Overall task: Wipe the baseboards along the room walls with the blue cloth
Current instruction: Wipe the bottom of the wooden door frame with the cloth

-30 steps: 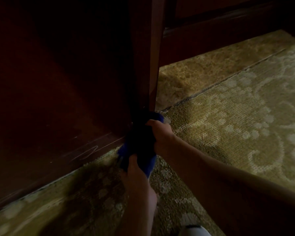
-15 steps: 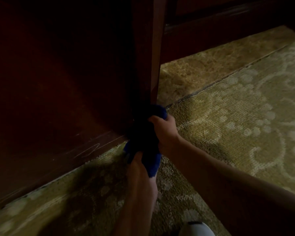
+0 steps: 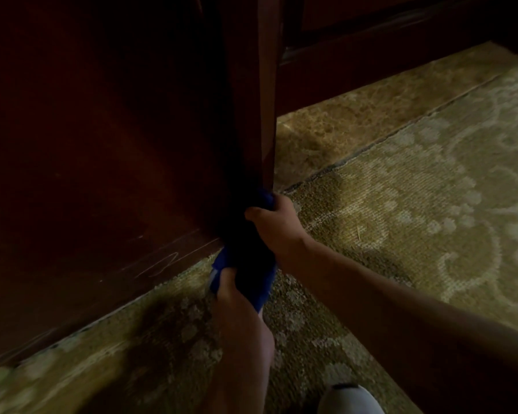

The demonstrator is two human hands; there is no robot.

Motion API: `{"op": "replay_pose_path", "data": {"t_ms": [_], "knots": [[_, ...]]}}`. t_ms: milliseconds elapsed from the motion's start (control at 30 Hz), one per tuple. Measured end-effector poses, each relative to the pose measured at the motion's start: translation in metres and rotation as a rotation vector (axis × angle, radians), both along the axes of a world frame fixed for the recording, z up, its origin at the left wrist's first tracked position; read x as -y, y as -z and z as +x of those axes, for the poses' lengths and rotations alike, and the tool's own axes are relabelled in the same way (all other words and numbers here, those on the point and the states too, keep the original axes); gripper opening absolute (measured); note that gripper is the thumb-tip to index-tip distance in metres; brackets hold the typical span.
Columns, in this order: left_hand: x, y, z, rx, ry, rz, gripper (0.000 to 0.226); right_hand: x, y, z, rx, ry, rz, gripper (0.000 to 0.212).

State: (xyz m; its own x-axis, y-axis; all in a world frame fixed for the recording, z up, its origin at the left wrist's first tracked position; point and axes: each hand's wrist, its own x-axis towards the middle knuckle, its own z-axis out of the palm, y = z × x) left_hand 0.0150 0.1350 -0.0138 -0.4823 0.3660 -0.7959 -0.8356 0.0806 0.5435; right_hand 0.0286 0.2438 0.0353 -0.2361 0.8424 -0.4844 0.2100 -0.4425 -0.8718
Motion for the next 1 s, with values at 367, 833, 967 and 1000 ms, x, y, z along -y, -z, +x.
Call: {"op": "replay_pose_path", "data": {"t_ms": [367,833,967,1000], "knots": [[-0.002,-0.030,-0.018,0.105,0.011,-0.081,0.038,0.019,0.021,0.010,0.136,-0.030,-0.057,0.042],[-0.006,-0.027,-0.026,-0.039,-0.068,0.066,0.034,0.016,-0.005,-0.006,-0.008,0.085,0.143,0.040],[0.011,-0.020,-0.022,0.092,-0.142,-0.018,0.037,0.037,0.036,0.006,0.060,0.097,-0.164,0.038],[0.016,-0.019,-0.022,0.070,-0.156,-0.004,0.036,0.042,0.039,0.010,0.083,0.111,-0.204,0.035]]}}
